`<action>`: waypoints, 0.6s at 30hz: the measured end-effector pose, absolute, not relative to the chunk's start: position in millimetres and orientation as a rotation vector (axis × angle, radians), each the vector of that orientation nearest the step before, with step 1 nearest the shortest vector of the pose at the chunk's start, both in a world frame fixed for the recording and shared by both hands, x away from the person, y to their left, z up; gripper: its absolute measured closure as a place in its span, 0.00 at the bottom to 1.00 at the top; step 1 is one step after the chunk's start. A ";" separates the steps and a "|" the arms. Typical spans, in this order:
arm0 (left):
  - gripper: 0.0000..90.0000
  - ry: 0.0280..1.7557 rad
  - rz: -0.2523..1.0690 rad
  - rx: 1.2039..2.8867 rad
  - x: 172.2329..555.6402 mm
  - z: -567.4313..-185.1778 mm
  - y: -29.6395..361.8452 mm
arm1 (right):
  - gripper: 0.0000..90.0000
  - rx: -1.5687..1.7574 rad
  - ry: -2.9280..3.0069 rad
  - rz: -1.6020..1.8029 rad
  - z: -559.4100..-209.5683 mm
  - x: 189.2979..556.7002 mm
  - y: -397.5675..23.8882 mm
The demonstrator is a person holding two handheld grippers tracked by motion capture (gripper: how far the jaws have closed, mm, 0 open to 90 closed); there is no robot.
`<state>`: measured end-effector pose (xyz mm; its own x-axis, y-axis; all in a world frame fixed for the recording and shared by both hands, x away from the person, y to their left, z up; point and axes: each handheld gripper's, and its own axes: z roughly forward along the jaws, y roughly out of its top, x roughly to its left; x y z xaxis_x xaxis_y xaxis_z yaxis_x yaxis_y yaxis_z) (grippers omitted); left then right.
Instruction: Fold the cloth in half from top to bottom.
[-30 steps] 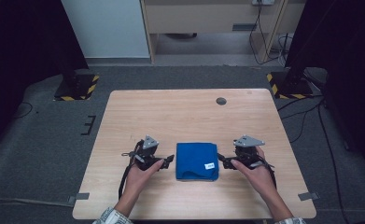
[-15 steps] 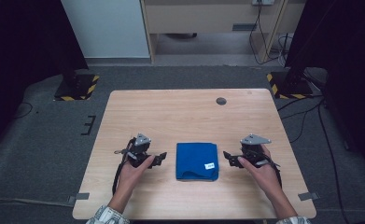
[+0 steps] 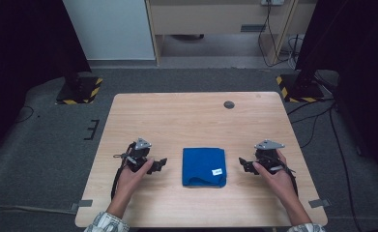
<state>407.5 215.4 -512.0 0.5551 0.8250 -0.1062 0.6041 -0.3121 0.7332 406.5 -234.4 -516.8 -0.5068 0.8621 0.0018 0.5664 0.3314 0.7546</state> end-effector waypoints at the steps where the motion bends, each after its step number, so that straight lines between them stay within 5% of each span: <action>1: 0.10 1.149 0.373 2.040 408.0 -512.6 217.1 | 0.11 1.263 2.206 0.998 -518.1 406.8 -235.4; 18: 0.09 1.223 0.433 2.085 416.0 -521.8 243.4 | 0.12 1.403 2.160 0.933 -530.4 422.0 -266.6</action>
